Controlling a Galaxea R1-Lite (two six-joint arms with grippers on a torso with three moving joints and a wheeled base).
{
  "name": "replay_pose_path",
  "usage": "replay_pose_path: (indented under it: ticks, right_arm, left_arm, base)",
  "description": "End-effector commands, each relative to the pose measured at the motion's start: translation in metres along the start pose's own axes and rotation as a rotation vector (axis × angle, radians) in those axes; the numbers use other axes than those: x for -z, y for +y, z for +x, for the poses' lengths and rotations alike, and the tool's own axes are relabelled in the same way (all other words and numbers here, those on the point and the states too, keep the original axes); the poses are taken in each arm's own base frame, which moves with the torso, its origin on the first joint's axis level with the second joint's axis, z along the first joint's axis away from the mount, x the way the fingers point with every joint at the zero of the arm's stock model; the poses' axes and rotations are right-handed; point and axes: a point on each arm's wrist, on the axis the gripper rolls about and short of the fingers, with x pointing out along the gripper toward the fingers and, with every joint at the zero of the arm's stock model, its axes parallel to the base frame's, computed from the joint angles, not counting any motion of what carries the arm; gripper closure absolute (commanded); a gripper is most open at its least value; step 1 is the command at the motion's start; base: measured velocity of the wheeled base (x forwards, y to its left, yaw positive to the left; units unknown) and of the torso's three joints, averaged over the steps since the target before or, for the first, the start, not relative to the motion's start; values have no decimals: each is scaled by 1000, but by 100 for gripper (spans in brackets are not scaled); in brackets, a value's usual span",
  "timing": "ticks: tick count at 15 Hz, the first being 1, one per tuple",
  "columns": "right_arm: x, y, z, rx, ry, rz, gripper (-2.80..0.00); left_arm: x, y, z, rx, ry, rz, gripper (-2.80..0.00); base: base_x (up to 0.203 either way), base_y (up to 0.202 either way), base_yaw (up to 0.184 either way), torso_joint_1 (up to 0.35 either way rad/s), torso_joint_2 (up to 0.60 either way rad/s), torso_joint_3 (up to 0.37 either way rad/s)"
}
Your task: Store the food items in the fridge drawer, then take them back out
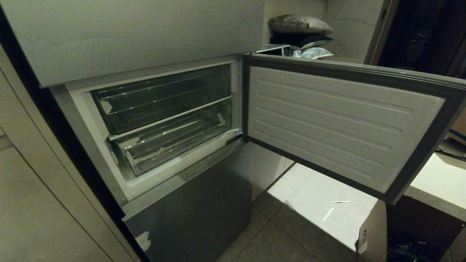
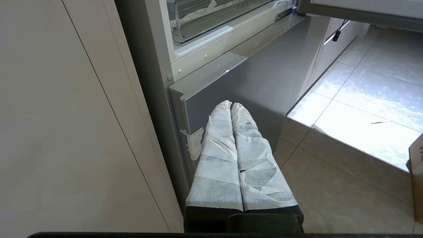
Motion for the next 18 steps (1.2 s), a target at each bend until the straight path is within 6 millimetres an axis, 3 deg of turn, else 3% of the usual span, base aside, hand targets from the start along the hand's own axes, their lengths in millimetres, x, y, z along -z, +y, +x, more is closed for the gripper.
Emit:
replay_pose_path:
  ticks: [1, 5, 9, 18]
  right_arm:
    - [6, -12, 16, -15, 10, 23, 0]
    - [5, -13, 40, -74, -2, 61, 0]
    - [12, -1, 50, -129, 19, 83, 0]
    - [10, 20, 58, -209, 16, 78, 0]
  left_arm:
    - [0, 0, 0, -1, 0, 0, 0]
    - [0, 0, 0, -1, -1, 0, 0]
    - [0, 0, 0, -1, -2, 0, 0]
    - [0, 0, 0, -1, 0, 0, 0]
  base:
    - [0, 0, 0, 0, 0, 0]
    - [0, 0, 0, 0, 0, 0]
    - [0, 0, 0, 0, 0, 0]
    - [0, 0, 0, 0, 0, 0]
